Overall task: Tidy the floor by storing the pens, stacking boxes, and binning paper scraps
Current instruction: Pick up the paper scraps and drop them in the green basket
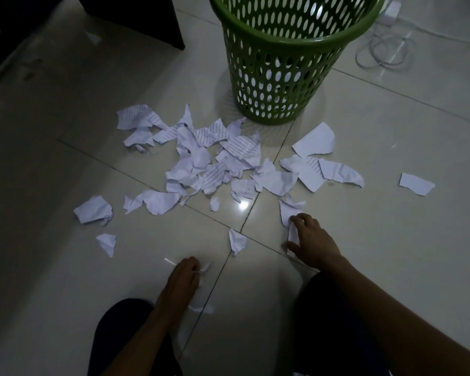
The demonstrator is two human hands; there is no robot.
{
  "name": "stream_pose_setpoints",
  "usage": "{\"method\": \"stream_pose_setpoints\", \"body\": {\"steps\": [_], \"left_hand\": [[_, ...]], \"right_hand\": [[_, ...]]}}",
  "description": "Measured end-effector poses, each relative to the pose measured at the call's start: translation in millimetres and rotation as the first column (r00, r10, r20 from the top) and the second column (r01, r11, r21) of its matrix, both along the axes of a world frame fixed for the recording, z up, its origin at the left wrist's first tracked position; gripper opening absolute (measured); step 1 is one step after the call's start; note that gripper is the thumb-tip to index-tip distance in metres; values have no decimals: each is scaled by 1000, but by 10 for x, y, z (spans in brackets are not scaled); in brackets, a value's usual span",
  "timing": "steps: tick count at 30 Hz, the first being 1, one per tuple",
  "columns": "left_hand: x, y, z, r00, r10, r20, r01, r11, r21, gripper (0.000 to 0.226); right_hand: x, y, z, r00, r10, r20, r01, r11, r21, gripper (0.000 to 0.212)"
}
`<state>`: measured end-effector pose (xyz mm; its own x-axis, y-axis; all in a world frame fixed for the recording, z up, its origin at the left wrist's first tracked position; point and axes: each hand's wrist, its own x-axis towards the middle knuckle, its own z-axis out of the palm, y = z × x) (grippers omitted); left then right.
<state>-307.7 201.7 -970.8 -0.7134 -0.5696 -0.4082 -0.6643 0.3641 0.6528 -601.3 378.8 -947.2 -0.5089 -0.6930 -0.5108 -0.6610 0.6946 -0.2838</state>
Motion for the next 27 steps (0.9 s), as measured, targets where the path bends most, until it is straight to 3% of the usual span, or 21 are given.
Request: {"method": "stream_pose_setpoints", "body": {"steps": [2,6,10,13,15,18,22,27], "left_hand": [[-5,1,13,998,28,60,-31,998,55,36],[-44,48,-1,990,111,92,-124,980,155,19],[-13,69,-26,980,57,189,-67,996,51,13],[95,135,-41,989,-101,109,100,995,8,21],[110,148,-69,995,-45,85,38,996,85,23],[38,133,-74,993,107,51,-114,977,180,2],[2,82,-68,994,89,69,-95,991,95,14],[101,139,-109,996,-34,-81,32,999,-23,11]], "right_hand": [[27,8,-19,999,-11,33,11,1000,0,74],[99,-30,-57,996,-35,82,34,999,14,78],[216,-101,-121,994,-65,92,65,998,4,74],[263,-138,-161,994,-73,83,73,997,3,72],[254,-148,-183,994,-70,84,70,998,6,70],[212,-165,-197,994,-66,89,67,998,-7,66],[150,-201,-199,997,-36,68,36,999,6,59],[99,-242,-178,999,-20,51,20,1000,8,48]]}}
